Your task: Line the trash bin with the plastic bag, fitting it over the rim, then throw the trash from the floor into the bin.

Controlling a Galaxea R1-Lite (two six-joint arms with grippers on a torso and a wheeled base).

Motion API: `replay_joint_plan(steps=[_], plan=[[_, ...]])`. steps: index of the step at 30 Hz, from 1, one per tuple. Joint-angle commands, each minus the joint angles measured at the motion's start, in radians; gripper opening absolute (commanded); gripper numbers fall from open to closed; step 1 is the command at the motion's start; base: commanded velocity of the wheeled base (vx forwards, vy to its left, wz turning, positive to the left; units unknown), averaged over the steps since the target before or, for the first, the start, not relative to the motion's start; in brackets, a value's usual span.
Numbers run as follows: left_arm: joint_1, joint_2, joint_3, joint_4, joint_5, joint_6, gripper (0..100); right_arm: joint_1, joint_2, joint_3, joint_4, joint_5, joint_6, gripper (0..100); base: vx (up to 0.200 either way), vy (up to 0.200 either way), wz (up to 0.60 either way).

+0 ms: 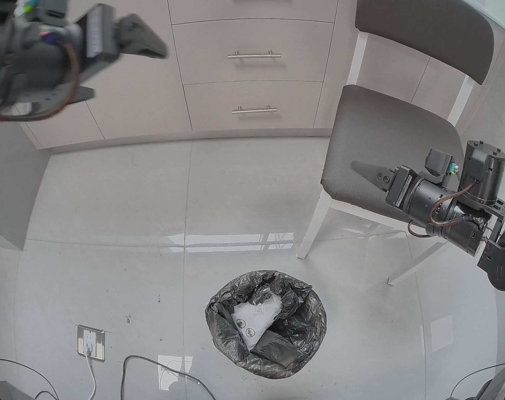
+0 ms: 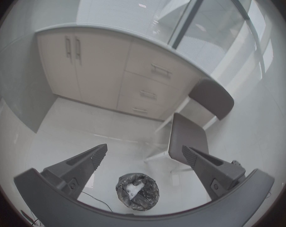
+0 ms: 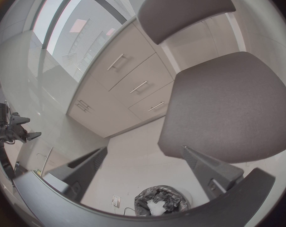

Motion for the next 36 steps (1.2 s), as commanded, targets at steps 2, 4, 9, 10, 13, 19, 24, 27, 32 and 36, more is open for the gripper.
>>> replay_joint_plan(steps=[2,4,9,10,13,19,24,27,32,36], plan=[[0.222,-0.465,0.270,-0.068,0.018,0.034,100,0.187,-0.037,0.075,0.003,-0.006,-0.009,0,0.000,0.000,0.00],[0.262,-0.528,0.306,-0.085,0.020,0.054,100,0.210,0.009,0.063,0.003,-0.014,-0.027,0,0.000,0.000,0.00],[0.400,-0.665,0.379,-0.111,0.056,0.093,100,0.265,0.146,-0.029,0.004,-0.119,-0.082,0,0.000,0.000,0.00],[0.404,-0.669,0.382,-0.111,0.060,0.093,100,0.268,0.150,-0.032,0.004,-0.126,-0.084,0,0.000,0.000,0.00],[0.502,-0.791,0.449,-0.099,0.106,0.100,100,0.306,0.239,-0.141,0.056,-0.215,-0.087,0,0.000,0.000,0.00],[0.599,-0.998,0.653,-0.099,0.104,0.169,100,0.340,0.319,-0.325,0.205,-0.250,-0.085,0,0.000,0.000,0.00],[0.627,-1.130,0.837,-0.099,0.099,0.186,100,0.362,0.426,-0.506,0.293,-0.360,-0.087,0,0.000,0.000,0.00],[0.624,-1.174,0.906,-0.099,0.095,0.186,100,0.363,0.518,-0.646,0.362,-0.431,-0.088,0,0.000,0.000,0.00],[0.619,-1.188,0.943,-0.099,0.093,0.188,100,0.365,0.616,-0.766,0.487,-0.480,-0.136,0,0.000,0.000,0.00],[0.619,-1.200,0.961,-0.099,0.070,0.186,100,0.368,0.695,-0.781,0.556,-0.501,-0.144,0,0.000,0.000,0.00]])
